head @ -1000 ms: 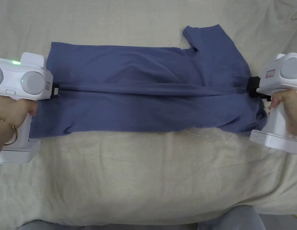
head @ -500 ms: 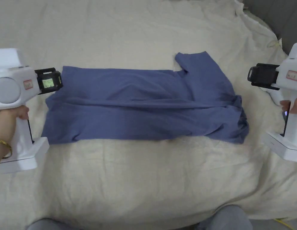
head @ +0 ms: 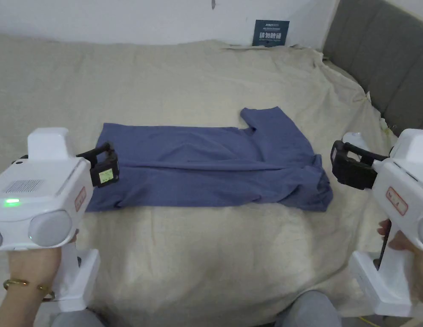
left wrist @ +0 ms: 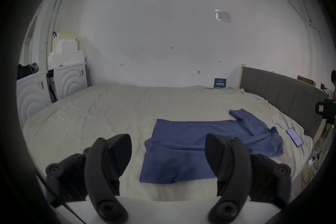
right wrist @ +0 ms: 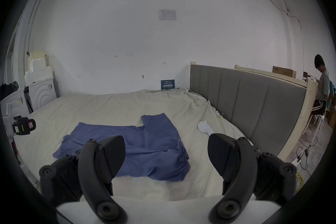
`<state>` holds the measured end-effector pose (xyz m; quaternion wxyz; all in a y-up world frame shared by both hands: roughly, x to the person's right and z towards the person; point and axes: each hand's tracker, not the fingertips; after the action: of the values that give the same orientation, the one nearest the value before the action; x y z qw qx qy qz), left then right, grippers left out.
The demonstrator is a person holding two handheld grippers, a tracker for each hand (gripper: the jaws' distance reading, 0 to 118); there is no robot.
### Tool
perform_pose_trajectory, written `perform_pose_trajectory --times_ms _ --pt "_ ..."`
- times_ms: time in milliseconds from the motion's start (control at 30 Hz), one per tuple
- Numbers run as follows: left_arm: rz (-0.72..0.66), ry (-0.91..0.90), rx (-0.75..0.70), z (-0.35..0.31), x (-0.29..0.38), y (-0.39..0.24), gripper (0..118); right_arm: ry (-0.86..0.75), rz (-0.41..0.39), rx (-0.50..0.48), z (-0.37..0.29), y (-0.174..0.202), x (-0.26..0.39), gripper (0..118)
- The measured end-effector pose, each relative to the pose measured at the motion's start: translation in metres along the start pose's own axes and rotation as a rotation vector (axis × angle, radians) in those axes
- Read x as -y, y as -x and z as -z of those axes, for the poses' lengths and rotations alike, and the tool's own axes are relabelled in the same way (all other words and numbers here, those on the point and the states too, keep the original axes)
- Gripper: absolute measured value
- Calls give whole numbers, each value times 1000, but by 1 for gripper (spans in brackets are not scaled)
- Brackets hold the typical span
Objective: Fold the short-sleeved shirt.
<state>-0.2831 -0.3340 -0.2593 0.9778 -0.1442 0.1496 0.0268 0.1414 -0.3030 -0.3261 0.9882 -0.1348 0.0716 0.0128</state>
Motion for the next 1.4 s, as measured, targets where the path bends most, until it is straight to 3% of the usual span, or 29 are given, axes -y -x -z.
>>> perform_pose_trajectory --times_ms 67,167,233,300,400,833,1067,1133,1167,1200,1233,1267,1300,1400 --pt "13 -14 14 -11 5 -3 70 -18 9 -8 -13 2 7 76" --pt "8 -24 15 -22 10 -6 24 -30 11 -11 -25 6 12 31" --pt "-21 -31 51 -30 14 -5 8 -35 -7 -19 -29 8 14 7" --pt "-23 -30 52 -34 17 -7 0 -34 -1 -16 -31 10 16 1" --pt "-15 -39 40 -39 22 -8 0 -21 34 -31 -33 11 19 0" --pt "-14 -34 25 -38 27 -10 0 77 39 -10 -2 4 21 0" --pt "5 -24 22 -32 28 -15 0 359 66 -32 84 -9 2 0" --pt "10 -16 14 -28 28 -16 0 481 43 6 113 -10 -4 2" --pt "10 -11 13 -27 29 -16 0 524 49 20 125 -10 -6 6" --pt "5 -8 12 -25 30 -16 0 558 76 16 138 -12 -6 20" --pt "-2 -5 12 -23 30 -16 0 600 92 0 151 -15 -5 54" --pt "-6 1 13 -20 31 -16 0 637 116 -8 159 -15 -6 77" --pt "-9 8 12 -18 31 -17 0 685 146 8 171 -17 -3 87" --pt "-4 20 4 -11 34 -19 0 745 162 47 191 -18 6 88"
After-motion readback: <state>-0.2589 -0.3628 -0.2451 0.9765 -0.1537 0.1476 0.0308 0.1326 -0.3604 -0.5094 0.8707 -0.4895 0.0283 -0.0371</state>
